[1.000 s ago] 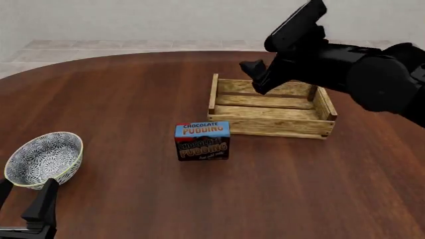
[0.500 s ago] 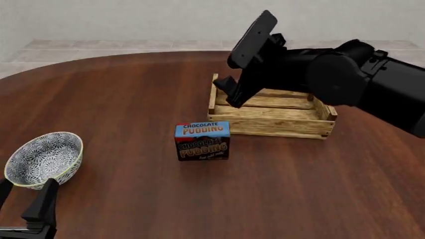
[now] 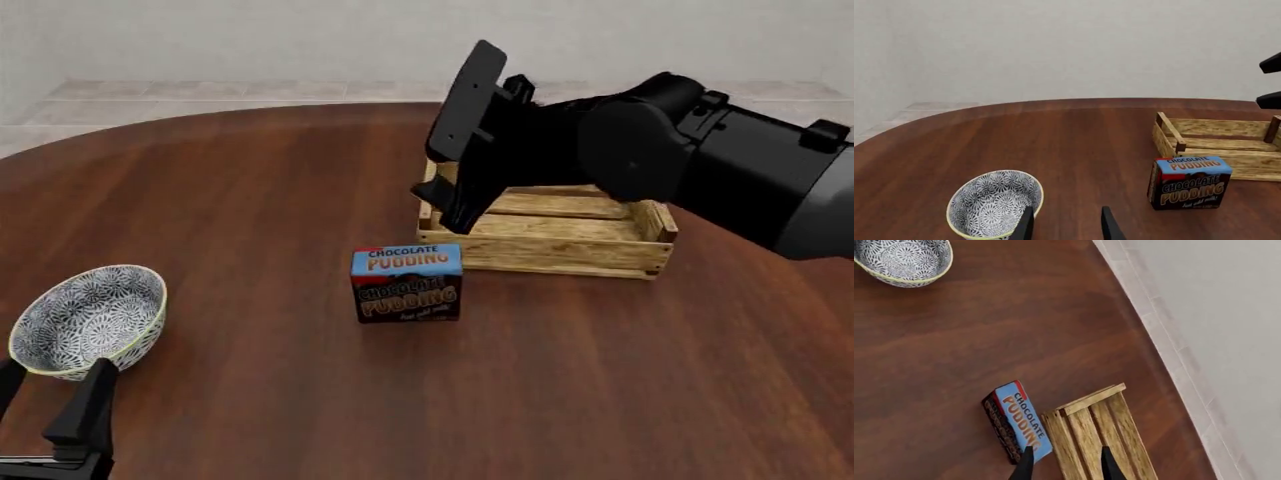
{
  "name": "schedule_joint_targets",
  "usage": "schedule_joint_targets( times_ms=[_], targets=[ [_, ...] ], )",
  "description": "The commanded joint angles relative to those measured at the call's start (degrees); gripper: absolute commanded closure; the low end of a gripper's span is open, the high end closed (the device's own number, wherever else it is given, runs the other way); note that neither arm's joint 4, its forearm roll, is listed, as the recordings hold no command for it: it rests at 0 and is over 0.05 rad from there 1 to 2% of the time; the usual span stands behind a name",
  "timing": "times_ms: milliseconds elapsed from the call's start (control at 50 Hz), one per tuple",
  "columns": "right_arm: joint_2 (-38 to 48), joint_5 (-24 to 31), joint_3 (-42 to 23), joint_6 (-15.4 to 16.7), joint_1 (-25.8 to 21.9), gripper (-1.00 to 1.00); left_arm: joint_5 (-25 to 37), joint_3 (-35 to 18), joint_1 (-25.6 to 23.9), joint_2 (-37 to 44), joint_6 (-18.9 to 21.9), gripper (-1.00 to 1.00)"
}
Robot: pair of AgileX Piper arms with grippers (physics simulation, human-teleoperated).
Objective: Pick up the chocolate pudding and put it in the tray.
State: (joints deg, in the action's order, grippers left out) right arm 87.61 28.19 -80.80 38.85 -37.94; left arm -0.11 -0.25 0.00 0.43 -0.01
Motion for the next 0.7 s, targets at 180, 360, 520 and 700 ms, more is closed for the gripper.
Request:
schedule_joint_targets(
  times_ms=[180,360,520,700],
  targets=[
    [2.2,4.3,-1.4,6.1,-1.4,-1.0,0.0,0.0,0.0,0.0,0.0,-1.0],
    [3.4,5.5,-1.4,8.0,-0.8,-1.0,0.0,0.0,0.0,0.0,0.0,-1.0],
    [4.2,6.8,-2.6,10.0,0.1,-1.0,0.0,0.0,0.0,0.0,0.0,-1.0],
    [4.9,8.4,-2.8,12.6,-0.4,-1.0,0.0,0.0,0.0,0.0,0.0,-1.0]
  ],
)
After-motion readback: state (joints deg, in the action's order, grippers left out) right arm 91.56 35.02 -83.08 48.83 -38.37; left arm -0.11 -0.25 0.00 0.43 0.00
